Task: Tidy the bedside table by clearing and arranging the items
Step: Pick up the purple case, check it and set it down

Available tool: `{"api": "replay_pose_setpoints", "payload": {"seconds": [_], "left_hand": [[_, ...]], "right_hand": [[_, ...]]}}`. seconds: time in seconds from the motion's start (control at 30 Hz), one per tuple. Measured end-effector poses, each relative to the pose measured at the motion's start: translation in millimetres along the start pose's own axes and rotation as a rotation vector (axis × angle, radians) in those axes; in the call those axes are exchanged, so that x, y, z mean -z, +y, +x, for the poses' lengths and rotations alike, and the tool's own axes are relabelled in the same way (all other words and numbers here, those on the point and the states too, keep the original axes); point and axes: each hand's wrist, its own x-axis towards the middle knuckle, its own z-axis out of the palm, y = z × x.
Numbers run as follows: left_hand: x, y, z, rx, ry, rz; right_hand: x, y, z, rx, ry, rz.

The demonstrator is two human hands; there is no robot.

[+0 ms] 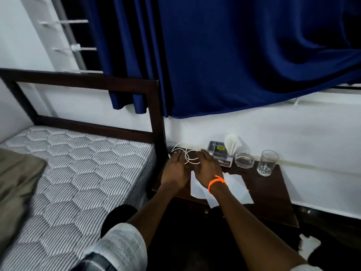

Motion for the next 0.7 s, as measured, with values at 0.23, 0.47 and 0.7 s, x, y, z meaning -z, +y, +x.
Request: {"api": "replay_pose_setpoints", "payload": {"seconds": [0.23, 0.47, 0.7], "left_hand": [[-18, -44, 0, 0.125, -0.033, -0.045], [-42, -78, -3, 0.284, -0.078, -0.086], [-81, -122, 5, 0.363, -0.125, -0.149]], "right_hand": [[-28, -8, 17, 0.063, -0.06, -0.038], [-68, -10, 41, 0.055, -0.196, 0.008], [-102, -11, 70, 0.141, -0.345, -0.003]]}}
